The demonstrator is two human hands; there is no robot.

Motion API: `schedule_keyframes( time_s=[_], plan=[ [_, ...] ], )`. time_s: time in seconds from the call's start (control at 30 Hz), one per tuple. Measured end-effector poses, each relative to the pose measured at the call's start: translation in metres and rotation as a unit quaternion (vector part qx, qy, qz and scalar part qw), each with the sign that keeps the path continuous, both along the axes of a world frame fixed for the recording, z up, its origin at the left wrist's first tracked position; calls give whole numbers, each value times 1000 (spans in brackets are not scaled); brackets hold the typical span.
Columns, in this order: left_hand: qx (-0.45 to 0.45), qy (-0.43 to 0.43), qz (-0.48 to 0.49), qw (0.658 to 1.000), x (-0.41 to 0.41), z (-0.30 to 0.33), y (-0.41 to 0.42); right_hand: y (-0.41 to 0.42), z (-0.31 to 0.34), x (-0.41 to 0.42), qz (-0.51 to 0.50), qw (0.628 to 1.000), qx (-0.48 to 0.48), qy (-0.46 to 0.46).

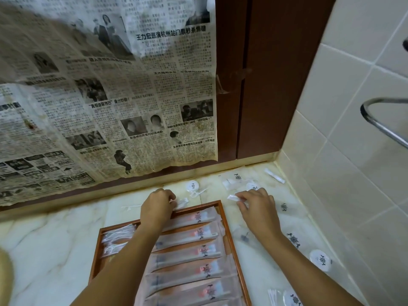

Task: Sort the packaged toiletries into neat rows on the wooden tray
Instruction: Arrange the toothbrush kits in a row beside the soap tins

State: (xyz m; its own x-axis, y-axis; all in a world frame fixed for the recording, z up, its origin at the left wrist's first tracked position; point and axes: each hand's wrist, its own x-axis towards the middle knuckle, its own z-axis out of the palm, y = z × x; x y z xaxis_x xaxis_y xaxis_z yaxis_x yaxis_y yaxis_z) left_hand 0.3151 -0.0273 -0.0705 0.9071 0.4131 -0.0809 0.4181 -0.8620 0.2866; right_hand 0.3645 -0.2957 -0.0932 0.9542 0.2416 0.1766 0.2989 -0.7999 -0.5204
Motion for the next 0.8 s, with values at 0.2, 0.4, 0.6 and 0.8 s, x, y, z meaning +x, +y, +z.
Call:
schedule_keyframes(
  time_s=[0.2, 0.4, 0.6, 0.8],
  plan=[
    [4, 43, -28, 999, 7, -1, 0, -3, 8, -8, -2, 999, 47, 5],
    [37, 12, -54, 998, 3, -1, 1, 3, 18, -20, 11, 998, 64, 4],
    [13, -129, -39, 991, -26, 25, 13, 22, 39, -36, 42, 994, 101, 1],
    [-135, -178, 33, 974, -108, 42, 31, 61, 54, -71, 90, 989, 119, 12]
  ],
)
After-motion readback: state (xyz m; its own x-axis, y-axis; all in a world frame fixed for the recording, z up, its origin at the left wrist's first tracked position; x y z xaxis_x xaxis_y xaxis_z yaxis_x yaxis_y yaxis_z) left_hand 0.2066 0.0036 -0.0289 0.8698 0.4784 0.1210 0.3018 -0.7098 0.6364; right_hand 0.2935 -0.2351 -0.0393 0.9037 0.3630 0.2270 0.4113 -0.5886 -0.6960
